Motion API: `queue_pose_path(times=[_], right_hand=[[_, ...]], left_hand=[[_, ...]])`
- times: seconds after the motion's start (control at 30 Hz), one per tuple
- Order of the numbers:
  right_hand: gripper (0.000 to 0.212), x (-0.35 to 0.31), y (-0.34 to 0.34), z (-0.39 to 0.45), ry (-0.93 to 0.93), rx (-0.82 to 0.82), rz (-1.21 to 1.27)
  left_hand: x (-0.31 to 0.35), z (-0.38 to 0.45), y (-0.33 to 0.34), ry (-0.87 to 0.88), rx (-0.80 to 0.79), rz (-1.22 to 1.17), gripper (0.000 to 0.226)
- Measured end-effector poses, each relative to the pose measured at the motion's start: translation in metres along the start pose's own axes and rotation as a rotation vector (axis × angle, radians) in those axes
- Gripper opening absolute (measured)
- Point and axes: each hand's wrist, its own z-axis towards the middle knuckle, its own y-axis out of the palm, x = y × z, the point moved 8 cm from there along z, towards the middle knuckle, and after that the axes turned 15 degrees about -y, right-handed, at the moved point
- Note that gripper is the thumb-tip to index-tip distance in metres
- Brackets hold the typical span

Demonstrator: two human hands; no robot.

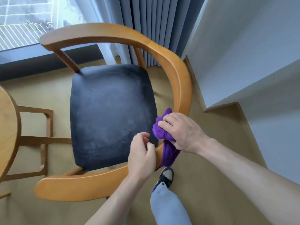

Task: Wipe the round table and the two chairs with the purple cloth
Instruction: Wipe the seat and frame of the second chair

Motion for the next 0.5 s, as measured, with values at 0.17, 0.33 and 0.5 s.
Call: queue_pose_path(times=[0.17, 0.33, 0.5], right_hand=[[0.040, 0.068, -0.069, 0.035, 0.023, 0.075, -0.127], [0.021, 0.063, -0.060, 0.060, 0.043, -0.230, -0.257], [0.021, 0.032, -0.013, 0.037, -0.172, -0.586, -0.094]], left_hand=[[0.039, 0.003, 0.053, -0.067, 0.076, 0.049, 0.028], [0.047, -0.007, 0.064, 0.116, 0.284, 0.272, 0.028], [0.051, -0.009, 0.058, 0.087, 0.347, 0.289, 0.019]])
